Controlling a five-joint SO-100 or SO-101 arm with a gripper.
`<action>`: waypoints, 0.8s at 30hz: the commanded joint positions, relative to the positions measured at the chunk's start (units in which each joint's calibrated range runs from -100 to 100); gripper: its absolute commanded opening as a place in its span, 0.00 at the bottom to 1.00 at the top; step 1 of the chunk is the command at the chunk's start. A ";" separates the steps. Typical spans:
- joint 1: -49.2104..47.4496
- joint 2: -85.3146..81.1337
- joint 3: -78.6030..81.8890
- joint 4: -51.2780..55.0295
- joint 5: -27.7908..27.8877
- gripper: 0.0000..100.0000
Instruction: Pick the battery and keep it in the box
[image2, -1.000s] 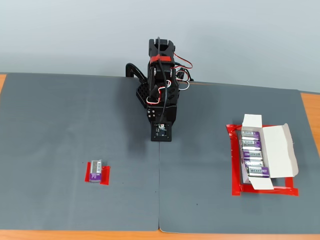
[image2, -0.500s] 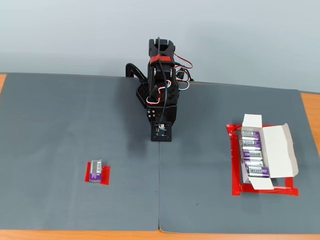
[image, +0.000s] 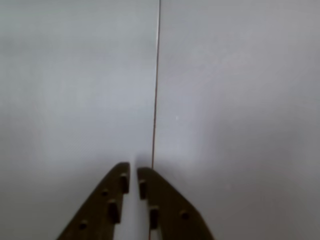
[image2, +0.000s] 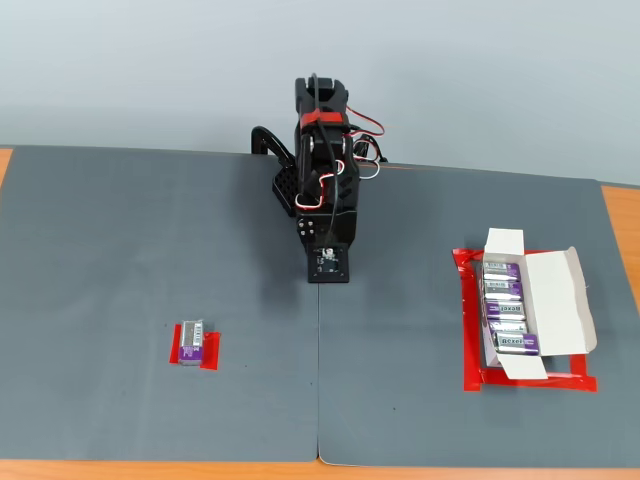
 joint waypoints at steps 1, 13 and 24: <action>0.04 6.27 -6.00 -2.02 0.18 0.02; 3.84 36.54 -29.43 -8.88 -0.23 0.02; 16.97 56.12 -50.78 -8.79 1.96 0.02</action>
